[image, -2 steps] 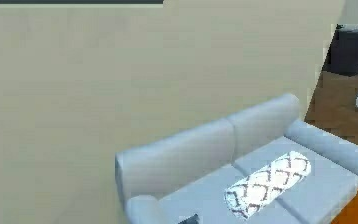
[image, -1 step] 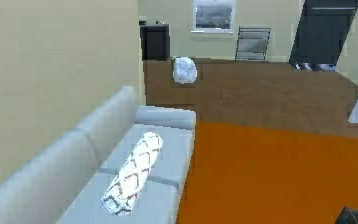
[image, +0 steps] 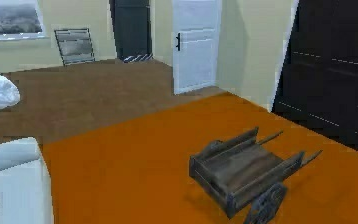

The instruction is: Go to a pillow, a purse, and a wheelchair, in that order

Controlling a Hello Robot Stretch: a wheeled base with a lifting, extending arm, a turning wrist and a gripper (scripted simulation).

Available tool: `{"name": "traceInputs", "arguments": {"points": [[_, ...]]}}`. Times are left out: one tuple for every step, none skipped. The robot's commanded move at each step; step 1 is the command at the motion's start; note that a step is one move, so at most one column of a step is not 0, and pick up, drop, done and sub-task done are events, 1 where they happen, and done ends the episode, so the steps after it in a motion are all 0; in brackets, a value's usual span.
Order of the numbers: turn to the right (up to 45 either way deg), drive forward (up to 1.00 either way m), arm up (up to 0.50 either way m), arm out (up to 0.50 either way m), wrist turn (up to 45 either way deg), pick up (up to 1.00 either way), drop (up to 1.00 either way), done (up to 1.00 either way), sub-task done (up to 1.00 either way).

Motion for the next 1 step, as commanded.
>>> {"name": "traceInputs", "arguments": {"points": [[33.0, 0.00, 0.00, 0.00, 0.0, 0.00, 0.00, 0.00, 0.00]]}}
